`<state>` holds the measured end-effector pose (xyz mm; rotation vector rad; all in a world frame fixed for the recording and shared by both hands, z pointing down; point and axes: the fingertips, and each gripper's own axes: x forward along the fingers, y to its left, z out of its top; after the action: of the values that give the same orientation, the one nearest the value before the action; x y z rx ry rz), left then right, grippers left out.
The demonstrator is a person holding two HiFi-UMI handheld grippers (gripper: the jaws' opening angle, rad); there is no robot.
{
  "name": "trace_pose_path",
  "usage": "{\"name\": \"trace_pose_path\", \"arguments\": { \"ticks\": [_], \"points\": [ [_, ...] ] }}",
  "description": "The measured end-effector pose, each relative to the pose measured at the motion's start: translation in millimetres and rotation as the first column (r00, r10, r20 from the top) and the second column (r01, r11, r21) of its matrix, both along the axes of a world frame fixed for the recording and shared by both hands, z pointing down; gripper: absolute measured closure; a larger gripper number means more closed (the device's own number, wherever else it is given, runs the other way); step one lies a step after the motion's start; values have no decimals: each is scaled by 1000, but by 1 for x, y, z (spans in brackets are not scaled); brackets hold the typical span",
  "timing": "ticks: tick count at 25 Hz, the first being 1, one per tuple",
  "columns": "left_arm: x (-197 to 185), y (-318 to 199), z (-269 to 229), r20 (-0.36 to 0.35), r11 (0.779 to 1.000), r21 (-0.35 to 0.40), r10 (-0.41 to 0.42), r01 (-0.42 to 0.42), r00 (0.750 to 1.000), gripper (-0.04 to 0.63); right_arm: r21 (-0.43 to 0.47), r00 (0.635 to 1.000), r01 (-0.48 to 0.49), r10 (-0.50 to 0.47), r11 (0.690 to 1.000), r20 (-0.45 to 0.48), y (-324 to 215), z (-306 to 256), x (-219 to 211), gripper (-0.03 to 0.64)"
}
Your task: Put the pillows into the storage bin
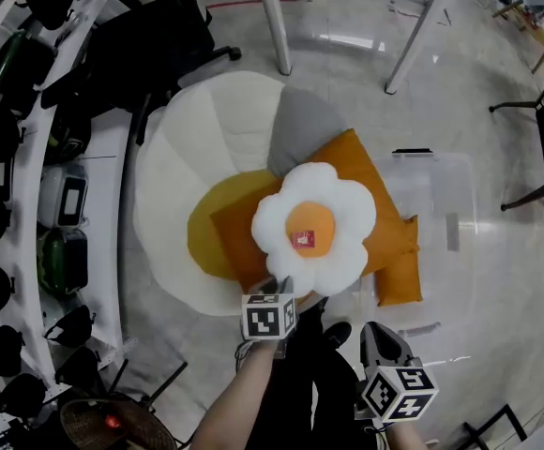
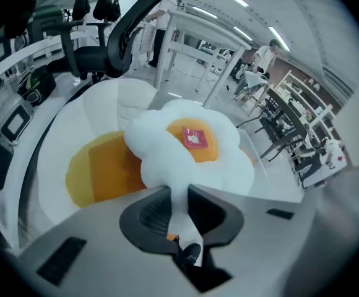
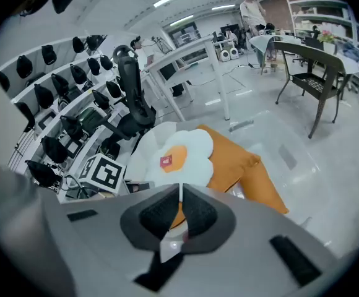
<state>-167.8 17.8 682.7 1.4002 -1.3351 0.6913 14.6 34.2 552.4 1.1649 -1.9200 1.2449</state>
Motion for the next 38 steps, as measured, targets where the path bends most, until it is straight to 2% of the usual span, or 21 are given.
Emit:
{"name": "trace_pose_path", "arguments": {
  "ticks": [5, 10, 16, 20, 23, 26, 31, 33, 35, 36, 38],
  "points": [
    [16, -20, -59, 13, 993, 81, 90, -91, 996, 540, 35, 999, -44, 44, 998, 8, -1, -22, 16, 603],
    [40, -46, -117, 33, 972, 164, 164, -168, 986, 545, 70, 994, -107, 106, 992, 16, -1, -49, 38, 604],
    [88, -86, -171, 68, 925, 227, 297, -304, 953, 552, 115, 969, -249, 248, 962, 19, -9, -79, 78, 605],
    [132, -103, -202, 67, 881, 280, 380, -383, 923, 558, 135, 947, -319, 320, 938, 17, -2, -94, 106, 606],
    [174, -115, -220, 55, 837, 315, 456, -448, 888, 561, 147, 922, -384, 386, 912, 16, 7, -101, 129, 606],
    [228, -122, -231, 28, 782, 340, 547, -522, 837, 563, 149, 885, -462, 465, 874, 13, 19, -105, 154, 607],
    [321, -109, -226, -12, 675, 346, 698, -652, 716, 561, 139, 819, -569, 574, 811, 3, 46, -107, 192, 607],
    [353, -102, -213, -1, 636, 325, 740, -700, 672, 546, 132, 787, -610, 616, 781, -7, 61, -106, 207, 607],
    [374, -98, -194, 52, 612, 288, 758, -737, 650, 494, 120, 753, -651, 657, 750, -19, 77, -104, 220, 607],
    [380, -96, -185, 75, 605, 273, 762, -748, 644, 491, 112, 737, -669, 675, 735, -24, 85, -102, 226, 607],
    [388, -90, -173, 77, 604, 260, 765, -754, 639, 479, 97, 712, -696, 701, 711, -32, 98, -96, 233, 607]
  ]
}}
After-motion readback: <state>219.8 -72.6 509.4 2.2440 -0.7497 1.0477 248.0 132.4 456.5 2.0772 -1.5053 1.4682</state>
